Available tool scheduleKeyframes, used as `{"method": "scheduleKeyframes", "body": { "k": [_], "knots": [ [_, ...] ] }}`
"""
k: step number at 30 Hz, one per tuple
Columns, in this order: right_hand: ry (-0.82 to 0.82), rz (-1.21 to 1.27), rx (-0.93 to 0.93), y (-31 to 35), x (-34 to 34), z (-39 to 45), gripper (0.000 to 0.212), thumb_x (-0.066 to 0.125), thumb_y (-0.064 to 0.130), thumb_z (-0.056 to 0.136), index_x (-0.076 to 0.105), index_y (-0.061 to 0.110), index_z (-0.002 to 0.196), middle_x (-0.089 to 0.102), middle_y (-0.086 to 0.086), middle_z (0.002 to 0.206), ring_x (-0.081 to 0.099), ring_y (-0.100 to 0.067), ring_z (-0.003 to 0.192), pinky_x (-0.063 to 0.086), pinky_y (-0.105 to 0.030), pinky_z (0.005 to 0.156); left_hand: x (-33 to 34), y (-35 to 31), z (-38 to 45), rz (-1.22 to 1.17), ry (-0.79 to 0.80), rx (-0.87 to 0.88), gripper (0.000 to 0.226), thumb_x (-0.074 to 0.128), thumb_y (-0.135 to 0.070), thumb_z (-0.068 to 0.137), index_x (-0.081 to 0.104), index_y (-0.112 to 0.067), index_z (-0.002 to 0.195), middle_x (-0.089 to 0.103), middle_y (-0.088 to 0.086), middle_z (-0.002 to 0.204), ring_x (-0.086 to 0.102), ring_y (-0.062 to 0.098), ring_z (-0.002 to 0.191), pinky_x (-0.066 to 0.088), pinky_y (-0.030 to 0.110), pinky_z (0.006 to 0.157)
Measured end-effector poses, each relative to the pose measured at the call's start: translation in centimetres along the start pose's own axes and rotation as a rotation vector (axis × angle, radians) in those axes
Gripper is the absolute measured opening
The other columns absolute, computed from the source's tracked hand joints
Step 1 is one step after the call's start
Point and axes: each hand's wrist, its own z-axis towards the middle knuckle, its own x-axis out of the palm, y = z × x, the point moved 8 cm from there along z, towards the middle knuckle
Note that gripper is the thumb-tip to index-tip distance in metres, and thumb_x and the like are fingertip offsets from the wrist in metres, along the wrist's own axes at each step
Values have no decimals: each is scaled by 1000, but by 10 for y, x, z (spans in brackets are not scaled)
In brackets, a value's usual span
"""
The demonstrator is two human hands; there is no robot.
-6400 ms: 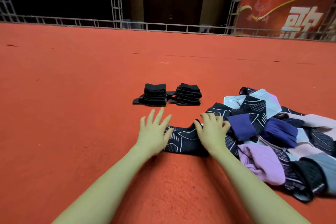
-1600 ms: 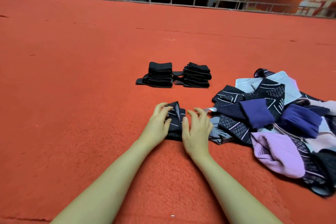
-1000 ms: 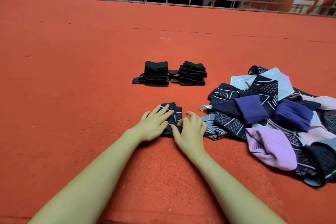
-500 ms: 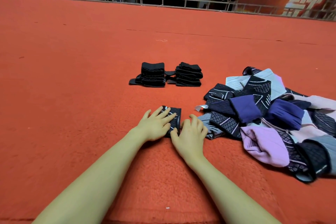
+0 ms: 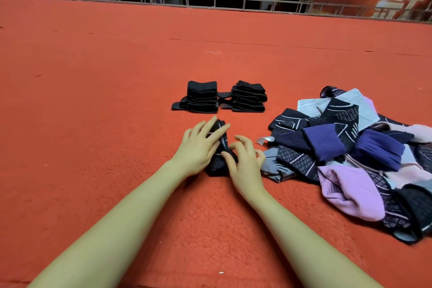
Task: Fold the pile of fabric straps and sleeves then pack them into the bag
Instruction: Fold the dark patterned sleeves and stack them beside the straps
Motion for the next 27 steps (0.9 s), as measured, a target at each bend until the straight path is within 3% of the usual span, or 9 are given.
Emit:
{"method": "scheduleKeyframes", "body": {
  "k": [3, 7, 10, 13, 16, 20, 27],
  "knots": [
    [-23, 6, -89, 8, -2, 21, 30, 46, 42, 87, 63, 19, 95, 61, 1, 119, 46, -6, 110, 16, -27, 84, -18, 7, 10, 60, -89, 89, 59, 11, -45, 94, 40, -28, 143, 12, -1, 160, 15, 30, 144, 19, 47, 109],
    [-81, -101, -266, 14, -1, 44, 24, 50, 37, 86, 65, 20, 95, 65, 1, 112, 51, -10, 106, 18, -29, 82, -20, 25, 23, 136, -111, 138, 59, 9, -47, 95, 38, -31, 144, 31, -7, 154, 22, 24, 140, 14, 43, 106],
    [-134, -188, -428, 21, 0, 58, 16, 53, 32, 85, 59, 24, 97, 65, -1, 110, 52, -13, 108, 22, -35, 83, -24, 38, 28, 160, -229, 132, 44, 28, -42, 97, 51, -31, 132, 57, -3, 123, 38, 25, 112, 19, 38, 89],
    [-135, -254, -512, 19, 4, 67, 16, 54, 31, 82, 51, 27, 98, 64, 3, 104, 51, -12, 104, 22, -36, 82, -19, 47, 29, 100, -307, 119, 35, 37, -43, 93, 63, -29, 111, 59, -4, 104, 47, 30, 101, 21, 37, 84],
    [-43, -270, -533, 9, 11, 67, 19, 53, 36, 84, 55, 25, 99, 64, 7, 101, 53, -13, 101, 22, -37, 83, -11, 46, 23, 47, -359, 115, 33, 42, -43, 90, 70, -29, 100, 63, -6, 106, 42, 24, 106, 19, 35, 83],
    [62, -248, -484, -2, 16, 60, 37, 49, 46, 87, 67, 19, 104, 68, 9, 102, 51, -10, 102, 22, -37, 84, -8, 34, 14, 43, -430, 117, 31, 46, -38, 89, 73, -25, 96, 67, -6, 113, 41, 22, 116, 20, 36, 84],
    [54, -97, -319, 2, 16, 79, 31, 49, 46, 85, 73, 29, 96, 70, 14, 101, 60, -17, 106, 12, -27, 82, -24, 35, 20, 73, -531, 91, 27, 51, -33, 87, 75, -24, 93, 68, -4, 114, 45, 20, 112, 21, 36, 82]
  ]
}}
